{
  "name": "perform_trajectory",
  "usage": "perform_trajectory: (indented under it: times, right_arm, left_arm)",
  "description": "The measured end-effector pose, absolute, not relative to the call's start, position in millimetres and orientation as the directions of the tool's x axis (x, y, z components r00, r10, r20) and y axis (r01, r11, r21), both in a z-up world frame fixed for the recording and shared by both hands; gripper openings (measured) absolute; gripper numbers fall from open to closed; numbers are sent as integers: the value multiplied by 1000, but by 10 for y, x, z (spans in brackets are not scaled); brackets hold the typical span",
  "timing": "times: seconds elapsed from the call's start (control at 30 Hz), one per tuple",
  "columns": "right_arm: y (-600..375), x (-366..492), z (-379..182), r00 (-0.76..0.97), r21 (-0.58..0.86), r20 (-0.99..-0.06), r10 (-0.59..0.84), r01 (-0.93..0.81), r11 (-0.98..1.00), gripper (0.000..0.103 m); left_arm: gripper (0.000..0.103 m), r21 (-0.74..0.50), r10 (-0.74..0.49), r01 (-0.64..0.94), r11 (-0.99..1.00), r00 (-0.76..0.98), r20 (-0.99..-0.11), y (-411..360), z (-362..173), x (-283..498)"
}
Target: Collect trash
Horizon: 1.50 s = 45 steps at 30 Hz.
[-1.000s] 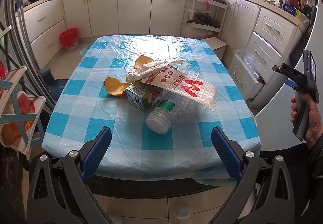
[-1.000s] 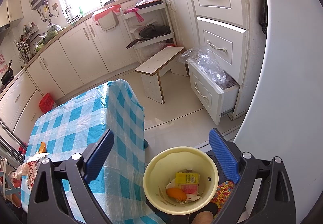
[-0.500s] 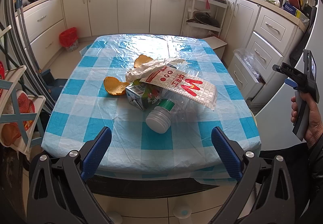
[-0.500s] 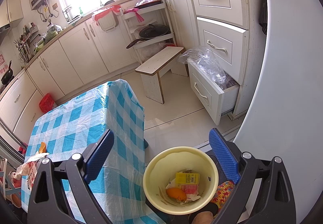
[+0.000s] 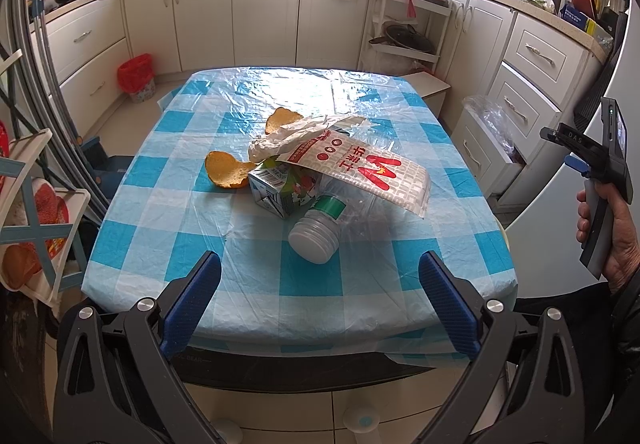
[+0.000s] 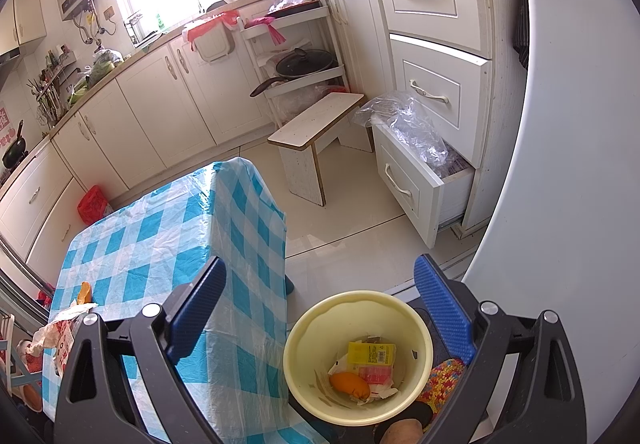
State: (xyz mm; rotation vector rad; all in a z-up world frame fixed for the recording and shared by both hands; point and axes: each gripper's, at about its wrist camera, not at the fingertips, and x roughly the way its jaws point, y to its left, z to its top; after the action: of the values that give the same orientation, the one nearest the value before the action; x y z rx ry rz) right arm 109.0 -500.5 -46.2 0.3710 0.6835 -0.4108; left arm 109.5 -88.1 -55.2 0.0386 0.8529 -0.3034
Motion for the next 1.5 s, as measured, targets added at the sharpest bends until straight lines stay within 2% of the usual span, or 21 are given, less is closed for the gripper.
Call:
perform_trajectory:
  times: [0.73,1.13,1.3,1.5]
  right_arm:
    - [-5007,1073,-464,706,198,-665,-242,480,855,91]
    - [-4767,929,-321,789,289,-590,-170,402,869,91]
    - [-4654,981,-308,797,288,-589,-135,363,886,91]
    - [-4605,1004,-312,798,296,-590,-119,351,888,91]
  left_arm:
    - [95,-103,-260,275,956,630,-732,-813,-525,1067]
    - [95,-107,-215,197,974,681,-700,-304,-588,1185]
    - [95,-31,-208,251,968,723,-659,-465,-482,1327]
    - [95,59,-184,294,954,729,-659,-835,-500,1717]
